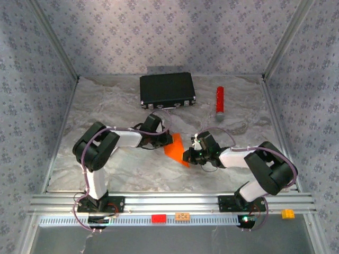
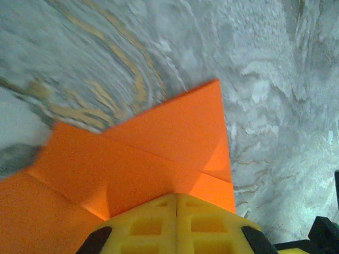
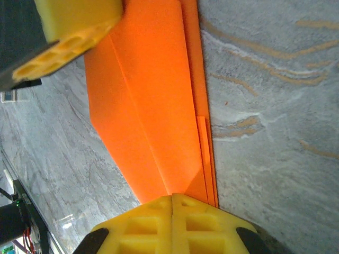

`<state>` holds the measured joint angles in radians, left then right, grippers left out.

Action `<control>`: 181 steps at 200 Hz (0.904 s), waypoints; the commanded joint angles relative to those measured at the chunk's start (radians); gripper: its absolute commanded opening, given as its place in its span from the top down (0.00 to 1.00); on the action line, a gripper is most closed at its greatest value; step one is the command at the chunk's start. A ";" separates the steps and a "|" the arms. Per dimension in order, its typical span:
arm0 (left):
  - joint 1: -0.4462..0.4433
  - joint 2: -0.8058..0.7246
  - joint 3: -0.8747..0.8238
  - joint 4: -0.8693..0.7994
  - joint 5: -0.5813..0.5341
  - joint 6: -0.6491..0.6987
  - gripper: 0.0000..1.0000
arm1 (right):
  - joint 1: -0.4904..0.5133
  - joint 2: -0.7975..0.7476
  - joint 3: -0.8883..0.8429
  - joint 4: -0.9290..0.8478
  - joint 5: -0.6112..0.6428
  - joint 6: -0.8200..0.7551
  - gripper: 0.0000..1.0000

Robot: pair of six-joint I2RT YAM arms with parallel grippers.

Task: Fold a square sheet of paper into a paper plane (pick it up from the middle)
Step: Fourth fold the wing at the center of the table.

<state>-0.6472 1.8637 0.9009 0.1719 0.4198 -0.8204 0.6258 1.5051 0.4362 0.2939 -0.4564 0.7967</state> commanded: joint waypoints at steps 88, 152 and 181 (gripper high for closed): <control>0.110 0.024 0.104 -0.177 -0.102 0.082 0.96 | -0.015 0.021 -0.057 -0.142 0.044 -0.018 1.00; 0.104 -0.128 0.062 -0.206 -0.133 0.119 0.95 | -0.017 0.020 -0.046 -0.145 0.041 -0.023 1.00; 0.080 -0.178 0.036 -0.194 -0.126 0.130 0.93 | -0.018 0.020 -0.041 -0.147 0.040 -0.027 1.00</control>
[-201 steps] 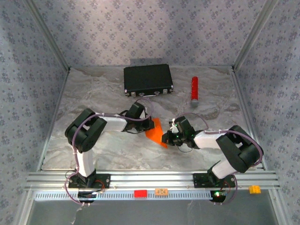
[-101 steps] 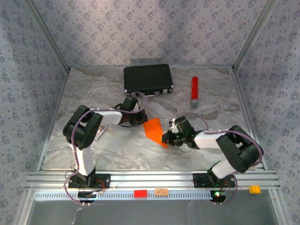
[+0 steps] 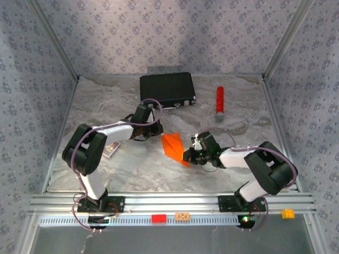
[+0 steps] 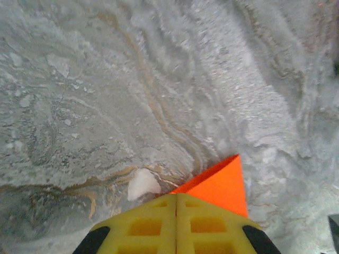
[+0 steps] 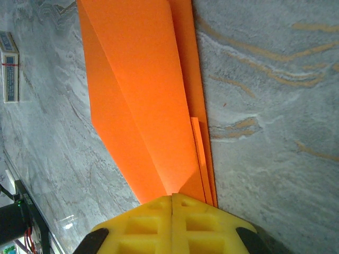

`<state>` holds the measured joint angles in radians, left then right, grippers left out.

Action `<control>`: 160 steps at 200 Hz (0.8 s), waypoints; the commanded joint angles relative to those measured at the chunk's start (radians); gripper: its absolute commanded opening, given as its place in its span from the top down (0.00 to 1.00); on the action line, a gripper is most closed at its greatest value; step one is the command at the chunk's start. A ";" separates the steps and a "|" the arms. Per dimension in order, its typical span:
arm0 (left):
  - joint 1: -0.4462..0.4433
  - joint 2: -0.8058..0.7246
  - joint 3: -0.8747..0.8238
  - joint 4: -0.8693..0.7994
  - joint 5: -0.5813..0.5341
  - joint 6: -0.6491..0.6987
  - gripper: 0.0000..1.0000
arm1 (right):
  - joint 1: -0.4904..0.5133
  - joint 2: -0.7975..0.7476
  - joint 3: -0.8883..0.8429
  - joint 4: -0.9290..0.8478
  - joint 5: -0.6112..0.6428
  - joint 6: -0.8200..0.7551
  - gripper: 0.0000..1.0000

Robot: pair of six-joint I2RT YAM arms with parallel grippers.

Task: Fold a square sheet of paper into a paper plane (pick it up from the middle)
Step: Fourth fold the wing at the center of the table.

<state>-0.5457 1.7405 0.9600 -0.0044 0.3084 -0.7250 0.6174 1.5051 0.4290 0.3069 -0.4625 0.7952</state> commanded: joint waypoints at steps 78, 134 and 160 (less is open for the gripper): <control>-0.101 0.079 0.024 0.050 0.072 0.014 0.93 | -0.010 0.004 -0.026 -0.176 0.047 -0.027 1.00; -0.097 0.143 0.029 0.029 0.049 0.018 0.95 | -0.010 -0.021 0.019 -0.190 0.024 -0.031 1.00; -0.098 0.139 0.001 0.030 0.040 0.016 0.96 | -0.007 -0.045 0.070 -0.192 -0.005 -0.031 0.99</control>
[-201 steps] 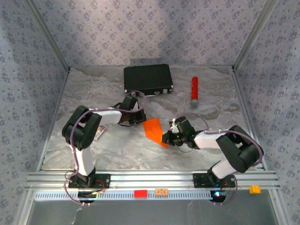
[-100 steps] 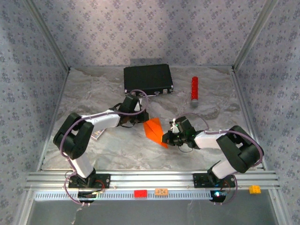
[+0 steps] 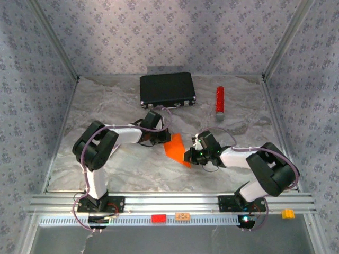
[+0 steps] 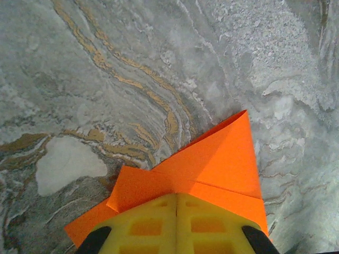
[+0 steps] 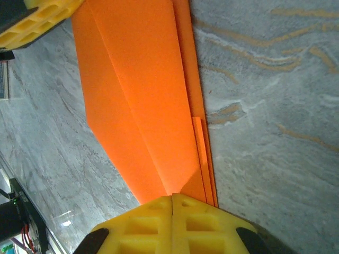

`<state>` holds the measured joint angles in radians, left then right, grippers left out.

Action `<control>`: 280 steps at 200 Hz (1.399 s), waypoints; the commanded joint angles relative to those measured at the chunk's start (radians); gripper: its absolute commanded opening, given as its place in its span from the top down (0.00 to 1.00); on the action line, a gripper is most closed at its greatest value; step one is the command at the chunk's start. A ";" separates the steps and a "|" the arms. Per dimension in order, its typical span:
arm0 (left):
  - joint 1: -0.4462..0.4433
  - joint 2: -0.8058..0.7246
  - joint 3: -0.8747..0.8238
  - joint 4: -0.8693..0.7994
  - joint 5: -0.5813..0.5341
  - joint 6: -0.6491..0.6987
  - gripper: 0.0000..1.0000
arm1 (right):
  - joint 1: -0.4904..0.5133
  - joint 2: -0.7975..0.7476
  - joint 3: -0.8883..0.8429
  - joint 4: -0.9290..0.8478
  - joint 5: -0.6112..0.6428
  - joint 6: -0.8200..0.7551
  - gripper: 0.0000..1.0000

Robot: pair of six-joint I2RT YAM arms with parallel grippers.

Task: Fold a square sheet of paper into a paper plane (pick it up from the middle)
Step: Fourth fold the wing at the center of the table.

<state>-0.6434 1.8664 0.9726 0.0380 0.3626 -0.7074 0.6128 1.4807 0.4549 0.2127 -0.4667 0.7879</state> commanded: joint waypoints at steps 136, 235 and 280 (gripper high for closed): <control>-0.002 0.021 -0.061 0.026 -0.021 -0.023 0.96 | 0.028 0.256 0.355 -0.145 -0.065 -0.075 0.95; -0.001 0.017 -0.062 0.012 -0.031 -0.023 0.97 | 0.018 0.251 0.247 -0.111 -0.086 -0.059 0.94; 0.008 0.021 -0.064 0.011 -0.036 -0.023 0.97 | 0.014 0.133 0.077 -0.048 -0.085 -0.015 0.93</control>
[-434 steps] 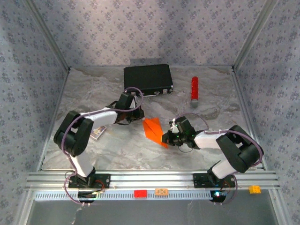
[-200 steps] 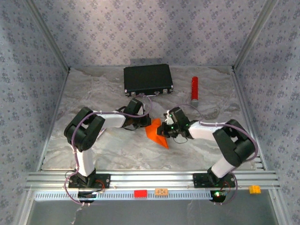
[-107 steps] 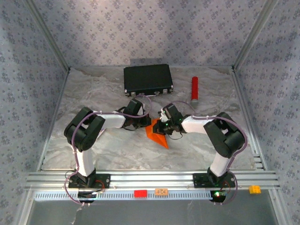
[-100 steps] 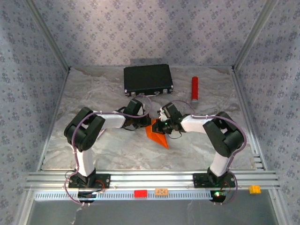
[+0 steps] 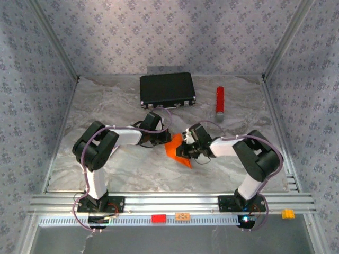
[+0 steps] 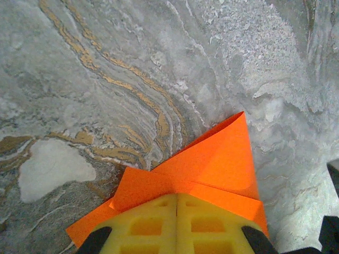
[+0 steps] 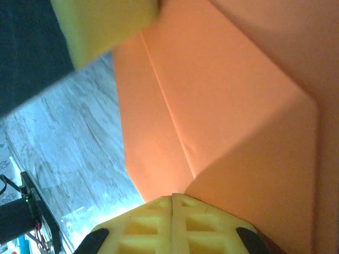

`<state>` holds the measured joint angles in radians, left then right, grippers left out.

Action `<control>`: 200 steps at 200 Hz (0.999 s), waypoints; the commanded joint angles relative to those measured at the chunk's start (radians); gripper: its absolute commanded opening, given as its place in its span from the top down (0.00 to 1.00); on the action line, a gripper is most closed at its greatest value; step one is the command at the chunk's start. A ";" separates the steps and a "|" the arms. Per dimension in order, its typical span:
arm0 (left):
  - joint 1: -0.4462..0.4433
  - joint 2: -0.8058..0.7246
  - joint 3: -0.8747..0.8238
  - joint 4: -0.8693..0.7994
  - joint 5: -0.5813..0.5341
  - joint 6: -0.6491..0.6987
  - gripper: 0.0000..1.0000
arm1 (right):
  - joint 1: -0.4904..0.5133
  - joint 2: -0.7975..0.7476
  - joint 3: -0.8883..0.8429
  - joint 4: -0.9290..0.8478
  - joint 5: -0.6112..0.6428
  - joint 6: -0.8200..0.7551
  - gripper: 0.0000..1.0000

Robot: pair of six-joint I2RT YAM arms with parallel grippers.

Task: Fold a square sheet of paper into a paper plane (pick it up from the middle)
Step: Fourth fold the wing at the center of the table.

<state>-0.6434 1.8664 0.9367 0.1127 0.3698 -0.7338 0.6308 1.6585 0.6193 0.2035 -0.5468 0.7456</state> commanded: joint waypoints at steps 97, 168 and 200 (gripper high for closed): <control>0.008 -0.007 -0.051 -0.015 -0.011 -0.039 0.97 | -0.015 -0.511 -0.251 -0.270 0.132 0.092 0.81; 0.011 -0.033 -0.054 -0.009 0.003 -0.049 0.97 | -0.010 -0.586 -0.285 -0.269 0.109 0.182 0.64; 0.010 -0.031 -0.059 -0.004 0.003 -0.053 0.97 | -0.009 -0.584 -0.298 -0.267 0.111 0.208 0.64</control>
<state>-0.6415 1.8530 0.9039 0.1539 0.3813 -0.7792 0.6197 1.0779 0.3408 -0.0422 -0.4332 0.9115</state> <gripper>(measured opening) 0.040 0.357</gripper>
